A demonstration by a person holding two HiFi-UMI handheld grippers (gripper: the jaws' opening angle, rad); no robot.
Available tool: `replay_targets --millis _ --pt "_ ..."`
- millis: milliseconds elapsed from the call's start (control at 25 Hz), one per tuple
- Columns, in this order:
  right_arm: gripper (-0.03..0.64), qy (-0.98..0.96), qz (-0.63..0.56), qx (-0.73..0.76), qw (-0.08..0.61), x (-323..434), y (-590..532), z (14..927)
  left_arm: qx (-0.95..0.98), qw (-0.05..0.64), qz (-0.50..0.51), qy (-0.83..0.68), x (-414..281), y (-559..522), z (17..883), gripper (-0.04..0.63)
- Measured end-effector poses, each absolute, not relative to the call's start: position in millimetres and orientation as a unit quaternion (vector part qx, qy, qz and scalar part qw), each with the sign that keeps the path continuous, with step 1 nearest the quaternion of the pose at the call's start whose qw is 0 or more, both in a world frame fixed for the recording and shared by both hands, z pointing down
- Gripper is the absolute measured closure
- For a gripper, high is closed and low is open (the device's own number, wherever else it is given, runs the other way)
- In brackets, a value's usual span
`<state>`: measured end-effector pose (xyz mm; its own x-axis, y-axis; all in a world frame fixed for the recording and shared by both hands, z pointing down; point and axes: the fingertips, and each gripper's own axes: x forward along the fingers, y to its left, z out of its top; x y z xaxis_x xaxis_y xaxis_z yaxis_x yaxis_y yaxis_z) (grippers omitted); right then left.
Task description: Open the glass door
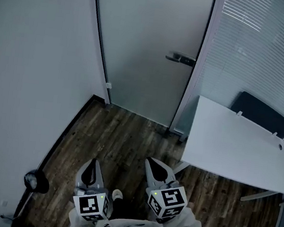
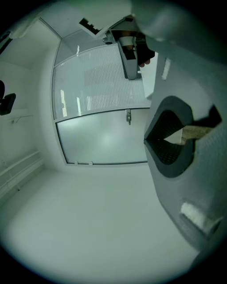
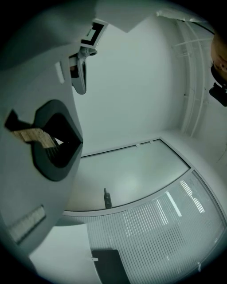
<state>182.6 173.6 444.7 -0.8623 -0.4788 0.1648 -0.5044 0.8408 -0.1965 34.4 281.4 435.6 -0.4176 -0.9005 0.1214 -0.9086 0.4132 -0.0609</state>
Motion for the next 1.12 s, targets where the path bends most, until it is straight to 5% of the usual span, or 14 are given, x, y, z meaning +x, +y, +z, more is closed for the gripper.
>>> replay_targets --millis 480,1120 --pt "0.612 -0.96 0.102 0.248 0.08 54.3 146.3 436.7 0.524 0.051 0.036 -0.85 -98.6 258.4 436.8 0.592" --pt "0.612 -0.943 0.113 0.301 0.088 -21.8 96.8 446.9 0.56 0.056 0.042 -0.825 -185.6 202.1 442.7 0.592"
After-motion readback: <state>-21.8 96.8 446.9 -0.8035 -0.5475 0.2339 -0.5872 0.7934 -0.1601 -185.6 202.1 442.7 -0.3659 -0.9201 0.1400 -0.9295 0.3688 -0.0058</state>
